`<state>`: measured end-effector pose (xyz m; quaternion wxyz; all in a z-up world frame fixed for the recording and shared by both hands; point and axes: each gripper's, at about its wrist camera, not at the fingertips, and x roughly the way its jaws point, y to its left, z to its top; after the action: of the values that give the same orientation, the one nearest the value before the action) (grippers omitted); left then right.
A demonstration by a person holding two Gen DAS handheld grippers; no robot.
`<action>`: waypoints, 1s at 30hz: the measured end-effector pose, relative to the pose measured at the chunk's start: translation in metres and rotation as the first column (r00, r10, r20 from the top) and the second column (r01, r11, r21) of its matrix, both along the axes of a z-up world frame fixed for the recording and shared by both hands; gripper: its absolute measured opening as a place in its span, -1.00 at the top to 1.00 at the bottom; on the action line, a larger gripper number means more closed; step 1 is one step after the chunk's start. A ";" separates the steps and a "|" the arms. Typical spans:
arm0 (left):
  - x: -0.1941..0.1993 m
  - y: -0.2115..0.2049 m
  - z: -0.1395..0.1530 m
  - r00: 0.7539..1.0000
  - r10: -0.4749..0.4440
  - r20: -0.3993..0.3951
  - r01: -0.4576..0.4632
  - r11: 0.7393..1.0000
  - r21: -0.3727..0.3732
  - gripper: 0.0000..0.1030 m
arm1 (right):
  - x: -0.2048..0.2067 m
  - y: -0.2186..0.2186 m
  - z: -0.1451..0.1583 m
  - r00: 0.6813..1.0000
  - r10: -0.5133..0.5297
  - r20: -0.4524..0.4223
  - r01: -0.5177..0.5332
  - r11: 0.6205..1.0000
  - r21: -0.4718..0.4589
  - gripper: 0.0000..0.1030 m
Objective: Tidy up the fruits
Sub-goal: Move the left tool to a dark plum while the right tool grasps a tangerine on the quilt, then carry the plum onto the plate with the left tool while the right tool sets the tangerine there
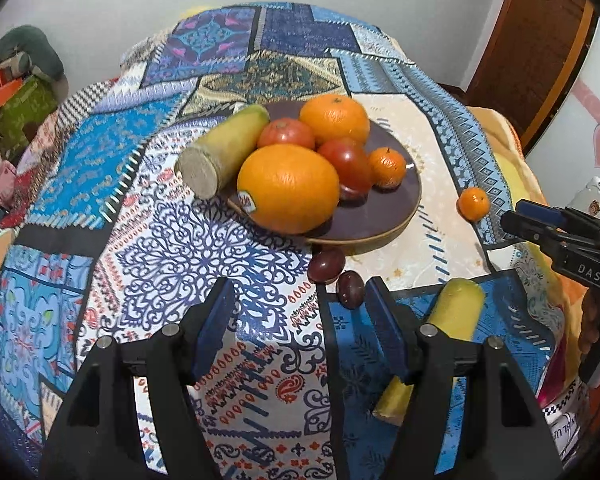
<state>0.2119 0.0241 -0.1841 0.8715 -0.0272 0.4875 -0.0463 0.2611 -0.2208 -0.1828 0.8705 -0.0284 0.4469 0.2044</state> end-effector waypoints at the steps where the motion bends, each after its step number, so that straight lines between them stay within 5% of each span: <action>1: 0.002 0.001 -0.002 1.000 0.004 -0.004 -0.004 1.000 -0.005 -0.22 | 0.002 -0.001 -0.002 1.000 -0.002 -0.004 0.002 1.000 0.002 0.08; 7: 0.013 0.003 -0.010 1.000 -0.010 -0.026 0.010 1.000 -0.012 0.09 | 0.012 0.004 -0.016 1.000 -0.007 -0.028 0.008 1.000 0.012 0.08; 16: 0.025 -0.005 -0.015 0.999 -0.042 -0.031 0.042 0.999 0.000 0.11 | 0.018 0.010 -0.026 1.000 0.004 -0.030 -0.004 1.000 -0.004 0.11; 20: 0.029 -0.008 -0.017 0.999 -0.043 -0.030 0.043 0.999 -0.003 0.18 | 0.022 0.010 -0.028 1.000 0.004 -0.029 -0.004 1.000 -0.002 0.32; 27: 0.031 -0.013 -0.018 0.996 -0.077 -0.033 0.076 0.997 -0.035 0.61 | 0.020 0.012 -0.027 1.000 0.017 -0.020 -0.017 1.000 -0.002 0.36; 30: 0.030 -0.014 -0.018 0.997 -0.076 -0.031 0.075 0.997 -0.032 0.62 | 0.019 0.013 -0.026 0.999 0.025 -0.026 -0.025 1.000 0.011 0.36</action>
<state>0.2422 0.0101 -0.2018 0.8606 -0.0228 0.5014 -0.0863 0.2797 -0.2075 -0.2085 0.8620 -0.0267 0.4570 0.2179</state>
